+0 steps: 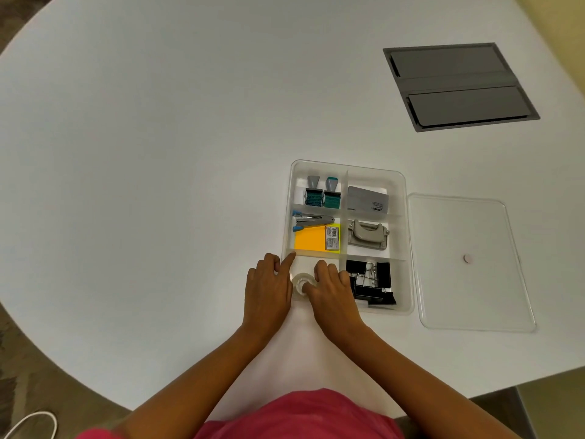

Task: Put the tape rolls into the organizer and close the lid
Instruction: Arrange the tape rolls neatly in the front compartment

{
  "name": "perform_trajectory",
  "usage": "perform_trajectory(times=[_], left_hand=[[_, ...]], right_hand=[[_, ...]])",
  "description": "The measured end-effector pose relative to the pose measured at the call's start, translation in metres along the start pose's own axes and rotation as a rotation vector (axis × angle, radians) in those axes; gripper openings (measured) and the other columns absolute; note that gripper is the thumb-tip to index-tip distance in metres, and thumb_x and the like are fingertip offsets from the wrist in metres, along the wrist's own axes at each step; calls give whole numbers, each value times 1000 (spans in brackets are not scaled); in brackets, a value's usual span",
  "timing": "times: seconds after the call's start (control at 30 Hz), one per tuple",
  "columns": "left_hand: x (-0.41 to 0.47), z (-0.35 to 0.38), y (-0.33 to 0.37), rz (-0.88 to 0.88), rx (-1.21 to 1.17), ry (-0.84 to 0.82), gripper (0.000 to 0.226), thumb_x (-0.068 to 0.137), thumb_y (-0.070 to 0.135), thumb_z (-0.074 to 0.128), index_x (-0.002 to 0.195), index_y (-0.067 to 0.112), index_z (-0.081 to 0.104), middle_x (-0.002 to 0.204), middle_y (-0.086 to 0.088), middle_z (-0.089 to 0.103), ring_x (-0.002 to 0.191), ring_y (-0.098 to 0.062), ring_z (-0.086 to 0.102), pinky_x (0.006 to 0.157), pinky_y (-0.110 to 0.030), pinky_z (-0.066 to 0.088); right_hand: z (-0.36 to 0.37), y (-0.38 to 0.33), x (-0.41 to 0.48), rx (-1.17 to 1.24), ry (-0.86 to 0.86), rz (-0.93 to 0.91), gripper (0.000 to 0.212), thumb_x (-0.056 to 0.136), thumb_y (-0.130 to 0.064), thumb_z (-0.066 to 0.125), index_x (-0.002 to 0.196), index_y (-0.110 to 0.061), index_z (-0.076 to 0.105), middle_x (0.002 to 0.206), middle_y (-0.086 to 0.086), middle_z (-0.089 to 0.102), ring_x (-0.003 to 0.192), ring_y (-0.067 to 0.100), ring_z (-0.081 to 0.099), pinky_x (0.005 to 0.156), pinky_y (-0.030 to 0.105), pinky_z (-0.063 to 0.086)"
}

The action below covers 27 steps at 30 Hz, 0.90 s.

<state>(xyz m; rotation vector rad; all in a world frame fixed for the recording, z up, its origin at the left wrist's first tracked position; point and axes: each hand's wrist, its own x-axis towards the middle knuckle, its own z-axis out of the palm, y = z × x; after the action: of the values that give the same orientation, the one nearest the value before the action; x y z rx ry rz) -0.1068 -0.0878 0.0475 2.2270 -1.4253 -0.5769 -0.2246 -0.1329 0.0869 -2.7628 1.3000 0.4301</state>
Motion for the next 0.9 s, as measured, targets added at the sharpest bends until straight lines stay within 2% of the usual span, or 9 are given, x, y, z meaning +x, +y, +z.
perform_trajectory(times=[0.1, 0.3, 0.37, 0.47, 0.53, 0.67, 0.8, 0.9], left_hand=[[0, 0, 0, -19, -10, -9, 46, 93, 32, 51, 138, 24, 44, 115, -8, 55, 98, -18, 48, 80, -20, 35], [2, 0, 1, -103, -100, -7, 38, 95, 34, 48, 130, 21, 50, 112, -4, 57, 90, -11, 41, 77, -18, 33], [1, -4, 4, -101, -122, 15, 32, 94, 26, 52, 123, 15, 54, 108, -10, 59, 90, -19, 48, 76, -24, 38], [-2, -4, 5, 50, -20, -1, 37, 86, 10, 63, 123, 8, 57, 101, -20, 62, 85, -32, 58, 72, -40, 51], [-3, -3, 4, 73, -14, 40, 40, 84, 12, 65, 123, 9, 59, 98, -19, 64, 83, -32, 61, 70, -40, 54], [-2, -5, 6, -27, -110, 58, 33, 88, 18, 57, 119, 10, 59, 98, -19, 65, 83, -33, 61, 72, -39, 52], [-3, -6, 6, 67, -58, 69, 36, 81, 14, 64, 117, 7, 61, 92, -20, 65, 76, -33, 63, 64, -40, 54], [-2, -8, 7, -24, -120, 60, 34, 85, 17, 62, 117, 7, 61, 98, -21, 65, 82, -34, 61, 69, -41, 52]], right_hand=[[-1, 0, 2, -6, -5, 1, 28, 47, -17, 92, 68, -20, 74, 87, 8, 68, 77, 23, 65, 64, 31, 52], [-5, -2, 4, 42, 28, 17, 31, 46, -16, 93, 69, -19, 72, 83, 9, 66, 76, 23, 65, 63, 31, 52], [-7, -2, 5, 115, 64, 25, 37, 44, -6, 91, 74, -16, 71, 79, 10, 64, 73, 24, 64, 60, 31, 51], [-11, -6, 9, 171, 79, 0, 46, 44, 5, 85, 83, -15, 71, 78, 11, 63, 72, 25, 63, 59, 33, 50], [-12, -10, 12, 155, 40, -15, 44, 51, 2, 84, 87, -19, 71, 83, 12, 63, 77, 26, 63, 61, 34, 49], [-10, -13, 18, 106, -11, -33, 39, 67, -8, 79, 99, -27, 70, 99, 12, 63, 91, 26, 60, 69, 36, 48], [-9, -13, 20, 58, -17, -26, 41, 54, -17, 87, 89, -32, 72, 89, 8, 67, 81, 22, 64, 62, 30, 50], [-6, -13, 16, 64, 29, -65, 35, 51, -18, 88, 81, -31, 73, 81, 6, 67, 73, 20, 64, 58, 28, 49]])
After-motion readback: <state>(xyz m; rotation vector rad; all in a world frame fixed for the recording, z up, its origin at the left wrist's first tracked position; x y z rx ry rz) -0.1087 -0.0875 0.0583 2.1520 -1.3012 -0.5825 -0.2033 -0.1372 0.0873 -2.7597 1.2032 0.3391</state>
